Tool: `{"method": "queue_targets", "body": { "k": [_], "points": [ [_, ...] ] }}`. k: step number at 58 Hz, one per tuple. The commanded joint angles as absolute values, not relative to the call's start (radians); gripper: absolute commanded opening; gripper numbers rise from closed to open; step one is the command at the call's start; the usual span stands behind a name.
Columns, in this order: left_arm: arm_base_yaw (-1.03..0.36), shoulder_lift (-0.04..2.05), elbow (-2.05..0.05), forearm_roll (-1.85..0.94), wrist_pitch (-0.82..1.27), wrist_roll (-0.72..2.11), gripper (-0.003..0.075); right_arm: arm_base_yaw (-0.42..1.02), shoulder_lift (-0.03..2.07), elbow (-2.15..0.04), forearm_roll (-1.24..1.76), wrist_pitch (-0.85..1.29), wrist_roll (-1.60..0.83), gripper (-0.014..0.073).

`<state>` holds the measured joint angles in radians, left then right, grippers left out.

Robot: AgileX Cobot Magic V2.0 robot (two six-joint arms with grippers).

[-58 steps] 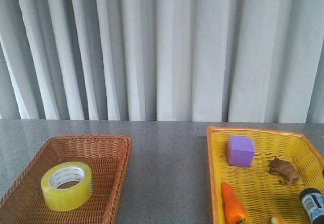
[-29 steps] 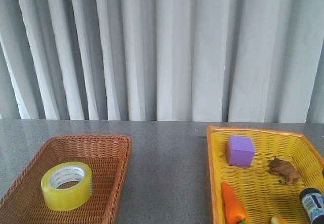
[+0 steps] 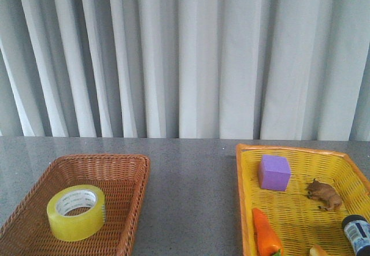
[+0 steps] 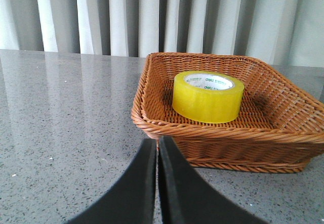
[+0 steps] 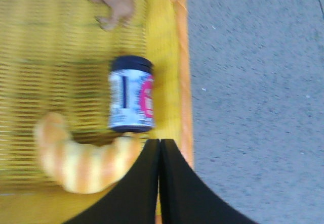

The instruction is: Transfer tape with both arms

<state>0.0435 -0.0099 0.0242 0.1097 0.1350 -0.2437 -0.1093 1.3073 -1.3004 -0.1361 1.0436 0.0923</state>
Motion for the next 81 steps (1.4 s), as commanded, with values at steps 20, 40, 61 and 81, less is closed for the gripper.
{"method": "queue_targets", "body": {
  "k": [20,40,61,81],
  "points": [
    [0.038,-0.027,0.017,0.101,0.065,-0.251,-0.0006,-0.112,0.851,-0.98,0.076,0.525,0.087,-0.0007],
    [0.038,-0.027,0.017,0.101,0.065,-0.251,-0.0006,-0.112,0.406,-0.312,0.052,-0.021,0.088,-0.0007],
    [0.038,-0.027,0.017,0.101,0.065,-0.251,-0.0006,-0.112,0.088,0.02,0.0,-0.064,0.088,-0.0007],
    [0.038,-0.027,0.017,0.1,0.065,-0.251,-0.0006,-0.111,0.007,0.031,0.0,0.024,0.065,-0.0007]
  ]
}}
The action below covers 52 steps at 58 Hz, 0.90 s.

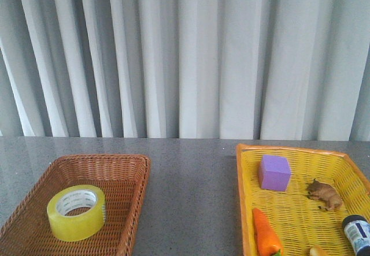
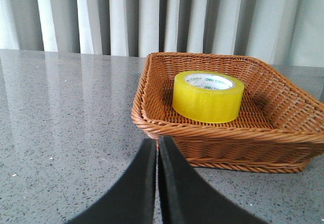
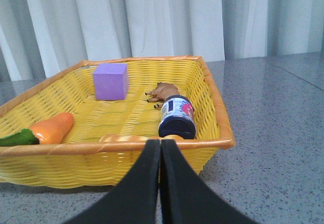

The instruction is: Transfer tape with both arms

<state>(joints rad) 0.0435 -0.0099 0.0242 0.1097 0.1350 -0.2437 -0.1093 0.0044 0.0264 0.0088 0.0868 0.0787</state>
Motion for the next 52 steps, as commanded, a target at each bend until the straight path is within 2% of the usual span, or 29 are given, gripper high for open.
{"method": "queue_targets", "body": {
  "k": [1,15,28,52],
  "points": [
    [0.038,-0.027,0.017,0.1,0.065,-0.251,-0.0006,-0.111,0.005,0.031,0.0,0.026,0.065,-0.0007],
    [0.038,-0.027,0.017,0.1,0.065,-0.251,-0.0006,-0.102,-0.003,0.031,-0.047,0.052,0.056,-0.0007],
    [0.038,-0.027,0.017,0.1,0.065,-0.251,-0.0006,0.005,-0.017,0.031,-0.04,0.064,-0.029,-0.0007],
    [0.038,-0.027,0.017,0.1,0.065,-0.251,-0.0006,0.006,-0.019,0.031,-0.015,0.071,-0.021,-0.0007]
  ]
}}
